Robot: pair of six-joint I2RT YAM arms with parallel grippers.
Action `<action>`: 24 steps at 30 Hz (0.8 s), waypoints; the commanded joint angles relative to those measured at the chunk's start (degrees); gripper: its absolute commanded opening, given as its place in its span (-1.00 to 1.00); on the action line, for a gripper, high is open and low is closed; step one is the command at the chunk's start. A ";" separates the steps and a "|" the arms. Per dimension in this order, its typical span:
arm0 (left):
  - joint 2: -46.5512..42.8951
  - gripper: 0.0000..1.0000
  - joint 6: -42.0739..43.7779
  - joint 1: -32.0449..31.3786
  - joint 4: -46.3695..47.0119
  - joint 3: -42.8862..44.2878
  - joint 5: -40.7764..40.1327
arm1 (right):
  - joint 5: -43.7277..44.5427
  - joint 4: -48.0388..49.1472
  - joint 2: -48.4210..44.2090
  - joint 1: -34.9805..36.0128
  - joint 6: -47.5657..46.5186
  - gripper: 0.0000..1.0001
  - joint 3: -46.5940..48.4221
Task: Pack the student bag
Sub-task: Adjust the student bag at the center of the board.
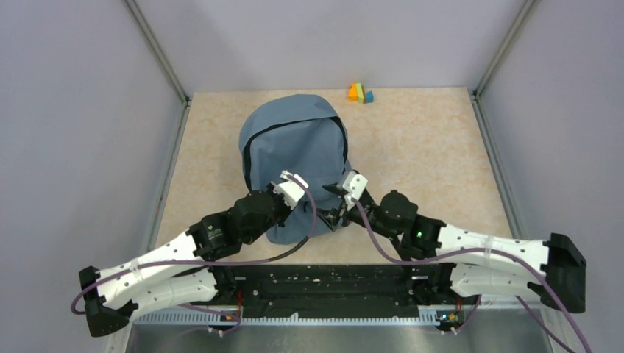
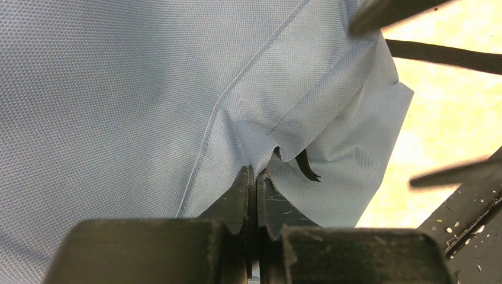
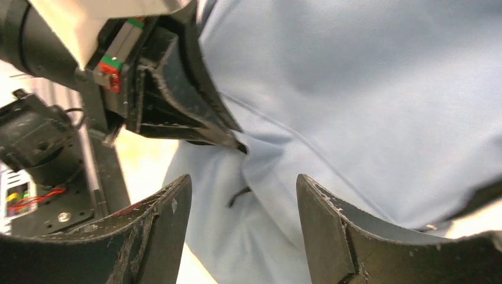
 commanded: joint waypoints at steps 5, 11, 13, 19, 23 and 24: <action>1.96 -1.00 -0.93 -0.34 1.31 1.41 -1.30 | 7.90 -16.84 -8.58 -10.15 -3.79 0.32 -0.37; 2.74 -1.00 -2.32 -0.39 1.04 1.55 -1.59 | -1.72 -17.69 -9.82 -17.66 -2.21 0.33 -1.95; 3.03 -1.00 -2.81 -0.32 0.91 1.73 -1.66 | -5.16 -15.76 -9.65 -17.68 -0.97 0.33 -2.20; 3.14 -1.00 -3.55 -0.34 0.13 2.41 -1.95 | -6.62 -11.85 -9.04 -17.67 4.93 0.35 -1.43; 2.64 -1.00 -3.91 -0.34 -0.05 2.36 -2.28 | -7.11 -10.66 -5.95 -17.60 8.43 0.37 0.12; 2.46 -1.00 -4.07 -0.31 -0.06 2.31 -2.26 | -6.36 -10.84 -4.66 -17.48 8.73 0.43 0.67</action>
